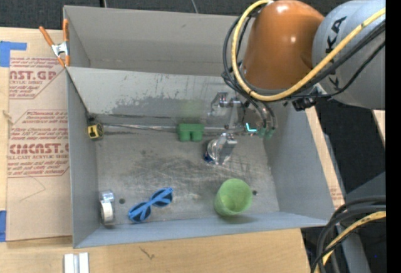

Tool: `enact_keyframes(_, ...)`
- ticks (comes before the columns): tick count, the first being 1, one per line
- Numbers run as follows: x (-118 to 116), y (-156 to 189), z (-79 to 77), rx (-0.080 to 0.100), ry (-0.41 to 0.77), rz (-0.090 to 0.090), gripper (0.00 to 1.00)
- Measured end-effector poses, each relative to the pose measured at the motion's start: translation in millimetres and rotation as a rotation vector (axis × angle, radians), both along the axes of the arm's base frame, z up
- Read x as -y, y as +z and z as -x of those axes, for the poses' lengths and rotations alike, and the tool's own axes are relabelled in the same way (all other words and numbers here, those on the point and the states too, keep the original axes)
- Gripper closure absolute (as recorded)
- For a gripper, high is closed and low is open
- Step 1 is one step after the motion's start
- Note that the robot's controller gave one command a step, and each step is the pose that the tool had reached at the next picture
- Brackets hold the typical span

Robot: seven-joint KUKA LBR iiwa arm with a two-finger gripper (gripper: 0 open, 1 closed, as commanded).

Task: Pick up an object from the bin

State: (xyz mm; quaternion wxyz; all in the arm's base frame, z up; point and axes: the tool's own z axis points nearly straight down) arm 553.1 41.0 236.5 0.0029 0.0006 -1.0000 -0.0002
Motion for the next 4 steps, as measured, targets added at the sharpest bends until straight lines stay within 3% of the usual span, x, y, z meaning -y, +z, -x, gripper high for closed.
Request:
enact_keyframes(1, 0.1, -132.8, 15.6, 0.0, 0.274, -0.001, 0.0)
enact_keyframes(2, -78.2, -164.0, 54.5, 0.014, 0.403, -0.002, 0.0)
enact_keyframes(3, -76.3, -161.9, 54.1, 0.009, 0.398, -0.002, 1.0)
enact_keyframes(4, -89.8, -64.5, 46.1, 0.014, 0.395, -0.002, 1.0)
